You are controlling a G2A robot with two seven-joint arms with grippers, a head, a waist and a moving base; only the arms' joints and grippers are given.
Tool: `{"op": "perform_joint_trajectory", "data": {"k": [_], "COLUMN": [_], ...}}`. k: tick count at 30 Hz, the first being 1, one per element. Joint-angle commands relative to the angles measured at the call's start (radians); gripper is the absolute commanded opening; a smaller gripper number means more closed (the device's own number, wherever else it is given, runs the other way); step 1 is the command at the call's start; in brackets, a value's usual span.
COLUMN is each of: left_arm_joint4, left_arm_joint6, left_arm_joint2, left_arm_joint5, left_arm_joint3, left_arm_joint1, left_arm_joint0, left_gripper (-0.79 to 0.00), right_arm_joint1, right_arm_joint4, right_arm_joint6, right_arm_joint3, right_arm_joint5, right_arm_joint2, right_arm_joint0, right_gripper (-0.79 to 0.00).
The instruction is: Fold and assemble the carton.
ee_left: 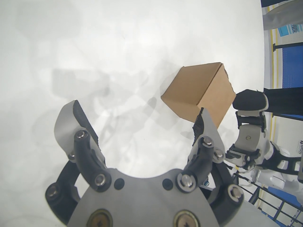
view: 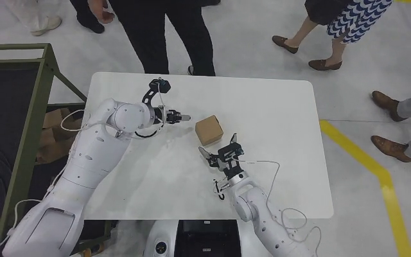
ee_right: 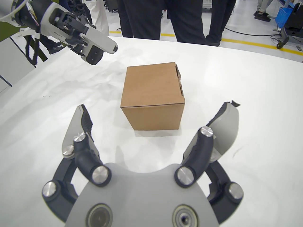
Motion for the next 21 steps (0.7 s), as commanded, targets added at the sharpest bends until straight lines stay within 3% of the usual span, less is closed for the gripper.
{"op": "perform_joint_trajectory", "data": {"k": [1,7,21], "left_arm_joint4": [-0.008,-0.028,-0.029], "left_arm_joint6": [0.017,0.053,0.128], "left_arm_joint2": [0.030,0.104,0.235], "left_arm_joint5": [0.001,-0.007,-0.057], "left_arm_joint3": [0.029,0.104,0.268], "left_arm_joint1": [-0.011,-0.042,-0.109], "left_arm_joint0": [-0.022,-0.081,-0.180], "left_gripper": [0.000,0.000,0.000], "right_arm_joint1": [0.000,0.000,-0.029], "right_arm_joint4": [0.000,-0.018,-0.052], "right_arm_joint6": [0.000,0.007,-0.045], "right_arm_joint3": [0.000,0.005,0.098], "right_arm_joint5": [0.000,0.002,0.114], "right_arm_joint2": [0.000,-0.005,-0.051], "right_arm_joint0": [0.000,-0.001,0.038], "right_gripper": [0.000,0.000,0.000]}}
